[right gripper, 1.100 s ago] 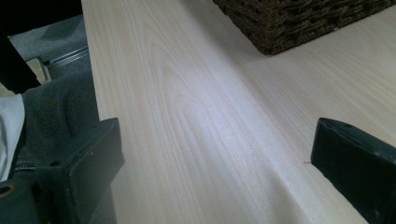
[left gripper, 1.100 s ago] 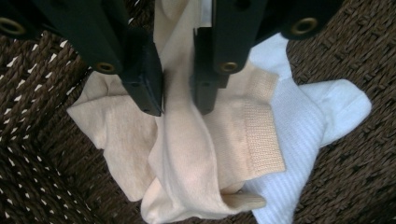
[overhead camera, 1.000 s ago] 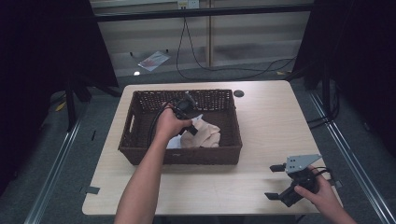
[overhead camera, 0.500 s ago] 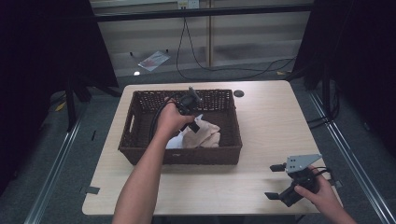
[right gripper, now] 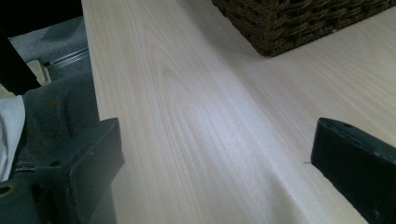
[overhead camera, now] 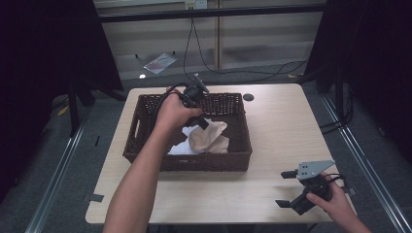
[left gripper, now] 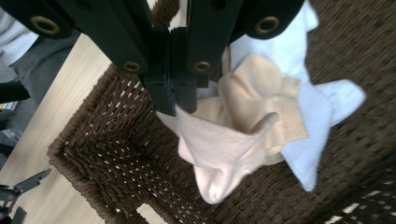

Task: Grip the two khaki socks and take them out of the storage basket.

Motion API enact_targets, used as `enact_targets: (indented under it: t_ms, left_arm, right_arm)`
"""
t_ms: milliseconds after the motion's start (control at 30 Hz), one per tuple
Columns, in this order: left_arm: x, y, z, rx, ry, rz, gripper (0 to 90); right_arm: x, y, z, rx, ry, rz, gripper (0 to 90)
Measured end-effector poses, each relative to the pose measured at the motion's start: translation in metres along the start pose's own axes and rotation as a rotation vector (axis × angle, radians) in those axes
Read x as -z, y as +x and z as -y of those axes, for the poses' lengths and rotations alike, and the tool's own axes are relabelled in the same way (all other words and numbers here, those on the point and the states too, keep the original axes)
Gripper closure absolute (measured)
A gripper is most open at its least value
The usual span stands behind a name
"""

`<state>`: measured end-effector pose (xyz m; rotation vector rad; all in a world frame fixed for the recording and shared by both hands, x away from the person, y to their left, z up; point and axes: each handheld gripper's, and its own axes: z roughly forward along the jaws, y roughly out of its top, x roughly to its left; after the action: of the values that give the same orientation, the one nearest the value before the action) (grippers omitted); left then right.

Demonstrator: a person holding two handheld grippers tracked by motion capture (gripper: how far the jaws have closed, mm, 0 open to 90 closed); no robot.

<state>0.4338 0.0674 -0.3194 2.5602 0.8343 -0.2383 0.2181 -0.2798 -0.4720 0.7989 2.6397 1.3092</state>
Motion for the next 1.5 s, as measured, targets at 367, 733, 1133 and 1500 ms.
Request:
enact_targets:
  t_ms: [367,733,1133,1500]
  left_arm:
    - [0.030,-0.016,-0.002,-0.014,0.013,0.024,89.5]
    - [0.053,-0.034,-0.003,-0.055,0.035,0.056,89.5]
    - [0.064,-0.059,0.006,-0.132,0.026,0.076,89.5]
    - [0.059,-0.075,0.012,-0.194,0.030,0.117,89.4]
  right_arm:
    - [0.000,0.000,0.000,-0.004,0.003,0.000,2.2]
    - [0.000,0.000,0.000,-0.002,0.003,-0.003,2.2]
    - [0.000,0.000,0.000,-0.003,0.003,0.000,2.2]
    - [0.000,0.000,0.000,0.003,-0.002,0.003,2.2]
